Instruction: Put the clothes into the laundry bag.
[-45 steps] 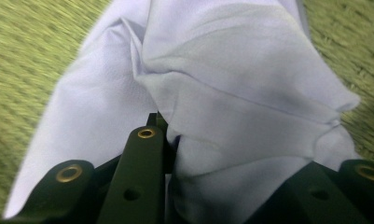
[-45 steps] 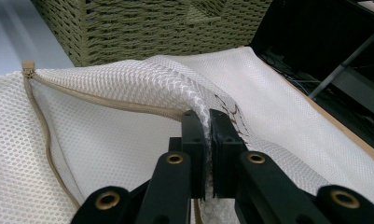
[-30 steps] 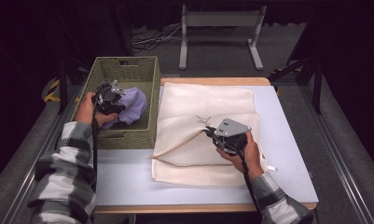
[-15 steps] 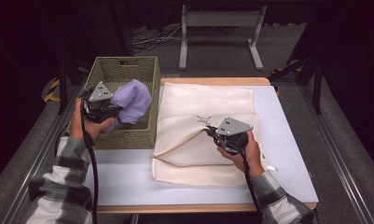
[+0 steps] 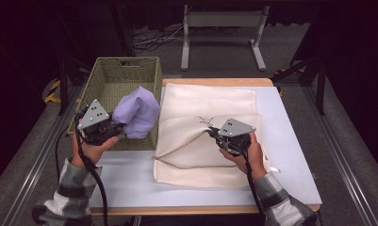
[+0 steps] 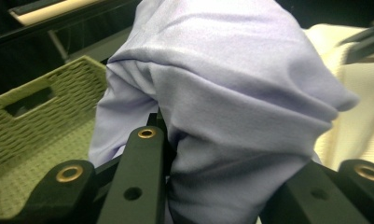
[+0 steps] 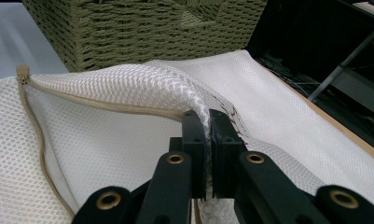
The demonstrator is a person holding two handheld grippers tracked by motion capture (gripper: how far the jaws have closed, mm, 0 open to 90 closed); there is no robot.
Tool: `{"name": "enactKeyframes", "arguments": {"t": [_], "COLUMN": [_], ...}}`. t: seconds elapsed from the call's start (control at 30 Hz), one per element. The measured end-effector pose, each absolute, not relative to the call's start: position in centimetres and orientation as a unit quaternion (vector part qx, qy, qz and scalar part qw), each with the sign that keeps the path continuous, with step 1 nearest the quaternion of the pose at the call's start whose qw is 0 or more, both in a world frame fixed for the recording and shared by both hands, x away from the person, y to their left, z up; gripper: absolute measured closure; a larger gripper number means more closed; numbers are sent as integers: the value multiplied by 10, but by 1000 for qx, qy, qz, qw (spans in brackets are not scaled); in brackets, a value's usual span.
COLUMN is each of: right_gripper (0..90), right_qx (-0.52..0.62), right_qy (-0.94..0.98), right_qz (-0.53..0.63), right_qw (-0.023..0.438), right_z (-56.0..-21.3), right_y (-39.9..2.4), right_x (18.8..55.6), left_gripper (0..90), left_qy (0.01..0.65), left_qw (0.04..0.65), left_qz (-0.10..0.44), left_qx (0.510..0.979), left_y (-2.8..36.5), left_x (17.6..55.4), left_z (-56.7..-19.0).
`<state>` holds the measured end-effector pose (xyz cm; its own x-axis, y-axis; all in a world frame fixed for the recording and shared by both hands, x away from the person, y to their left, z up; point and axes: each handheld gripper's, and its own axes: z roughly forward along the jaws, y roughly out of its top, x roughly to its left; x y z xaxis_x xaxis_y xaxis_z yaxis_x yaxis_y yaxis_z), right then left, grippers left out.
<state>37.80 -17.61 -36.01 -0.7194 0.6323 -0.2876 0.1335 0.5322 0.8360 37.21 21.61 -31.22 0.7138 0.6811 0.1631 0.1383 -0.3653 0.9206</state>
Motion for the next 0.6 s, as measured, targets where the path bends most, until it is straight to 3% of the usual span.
{"name": "enactKeyframes", "arguments": {"t": [0.47, 0.6], "right_gripper": [872, 872], "right_qx": [231, 230], "right_qy": [826, 826], "right_qz": [421, 420], "right_qw": [295, 297], "right_z": [-362, -362], "right_y": [-174, -173], "right_x": [378, 378], "left_gripper": [732, 732], "left_qy": [220, 206], "left_qw": [500, 529], "left_qz": [224, 176], "left_qx": [807, 804], "left_y": [184, 169], "left_x": [327, 322], "left_z": [-326, -340]}}
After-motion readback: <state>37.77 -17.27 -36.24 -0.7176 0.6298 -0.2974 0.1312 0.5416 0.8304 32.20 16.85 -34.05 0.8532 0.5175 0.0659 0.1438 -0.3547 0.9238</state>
